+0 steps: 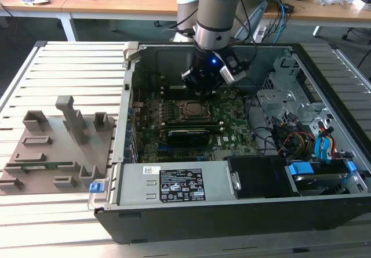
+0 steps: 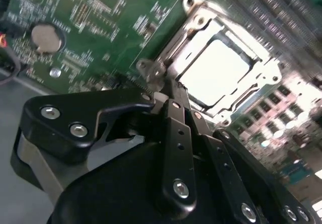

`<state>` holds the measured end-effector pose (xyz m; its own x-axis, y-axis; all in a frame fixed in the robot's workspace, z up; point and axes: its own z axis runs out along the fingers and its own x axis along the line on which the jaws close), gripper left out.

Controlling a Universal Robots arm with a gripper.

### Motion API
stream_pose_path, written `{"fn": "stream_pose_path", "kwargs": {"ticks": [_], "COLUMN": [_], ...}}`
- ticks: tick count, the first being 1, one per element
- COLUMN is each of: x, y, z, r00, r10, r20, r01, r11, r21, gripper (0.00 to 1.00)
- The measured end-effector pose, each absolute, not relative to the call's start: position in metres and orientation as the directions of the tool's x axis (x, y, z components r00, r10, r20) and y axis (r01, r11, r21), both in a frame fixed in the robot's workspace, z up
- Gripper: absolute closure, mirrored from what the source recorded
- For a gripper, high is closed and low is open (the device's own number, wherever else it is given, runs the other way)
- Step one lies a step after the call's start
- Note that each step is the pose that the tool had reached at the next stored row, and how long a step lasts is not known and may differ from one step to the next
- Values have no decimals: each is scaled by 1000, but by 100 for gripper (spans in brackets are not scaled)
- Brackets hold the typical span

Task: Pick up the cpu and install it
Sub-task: 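Install the first cpu locking lever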

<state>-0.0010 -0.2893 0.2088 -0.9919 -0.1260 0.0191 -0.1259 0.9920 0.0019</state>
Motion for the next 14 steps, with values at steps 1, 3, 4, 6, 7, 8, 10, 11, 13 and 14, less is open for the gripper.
{"fn": "stream_pose_path", "kwargs": {"ticks": [1,3,4,6,7,8,10,11,13,14], "x": [-1,-1,-1,-1,-1,-1,-1,-1,-1,-1], "y": [-292,-297,-300,-305,-308,-312,-315,-316,-317,-318], "z": [209,209,209,209,209,209,209,209,209,209], "r00": [-992,-992,-992,-992,-992,-992,-992,-992,-992,-992], "r10": [-126,-126,-126,-126,-126,-126,-126,-126,-126,-126], "r20": [19,19,19,19,19,19,19,19,19,19], "r01": [-126,-126,-126,-126,-126,-126,-126,-126,-126,-126], "r11": [992,992,992,992,992,992,992,992,992,992], "r21": [2,2,2,2,2,2,2,2,2,2], "gripper": [89,89,89,89,89,89,89,89,89,89]}}
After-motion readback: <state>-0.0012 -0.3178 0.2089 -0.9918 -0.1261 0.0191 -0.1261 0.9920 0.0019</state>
